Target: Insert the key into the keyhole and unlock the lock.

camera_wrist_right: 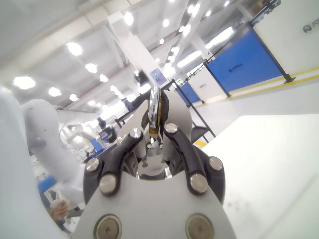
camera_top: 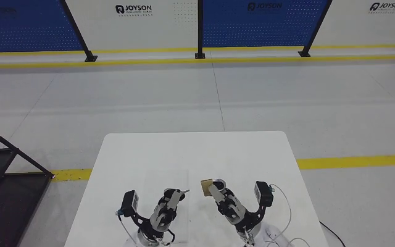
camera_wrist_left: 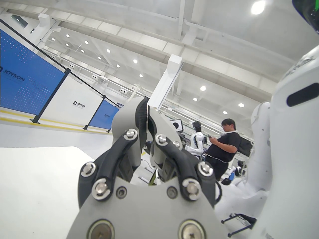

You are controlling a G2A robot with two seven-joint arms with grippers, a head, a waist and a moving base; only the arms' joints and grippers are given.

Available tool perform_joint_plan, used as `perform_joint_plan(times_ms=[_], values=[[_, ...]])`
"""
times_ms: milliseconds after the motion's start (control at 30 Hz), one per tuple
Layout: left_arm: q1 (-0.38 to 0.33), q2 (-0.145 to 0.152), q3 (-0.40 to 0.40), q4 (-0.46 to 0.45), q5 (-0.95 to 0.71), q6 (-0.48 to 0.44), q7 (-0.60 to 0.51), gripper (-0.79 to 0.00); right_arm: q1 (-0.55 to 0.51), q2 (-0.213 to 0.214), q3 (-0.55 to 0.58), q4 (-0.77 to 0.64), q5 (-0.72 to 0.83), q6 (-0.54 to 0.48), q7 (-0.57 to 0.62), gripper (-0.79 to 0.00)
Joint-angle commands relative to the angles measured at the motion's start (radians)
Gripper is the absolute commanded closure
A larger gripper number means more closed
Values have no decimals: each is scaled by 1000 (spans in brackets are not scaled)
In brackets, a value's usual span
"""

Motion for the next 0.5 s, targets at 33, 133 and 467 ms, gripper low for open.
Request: perform_joint_plan(times_ms=[33, 133, 467], values=[[-6, -3, 9, 7, -13, -16, -16, 0, 5, -5, -14, 18, -51, 17, -35, 0], [-8, -5, 12, 6, -29, -29, -29, 0, 5, -5, -14, 18, -51, 17, -35, 0], [-25, -17, 18, 28, -71, -81, -81, 0, 5, -5, -14, 18, -51, 17, -35, 0]])
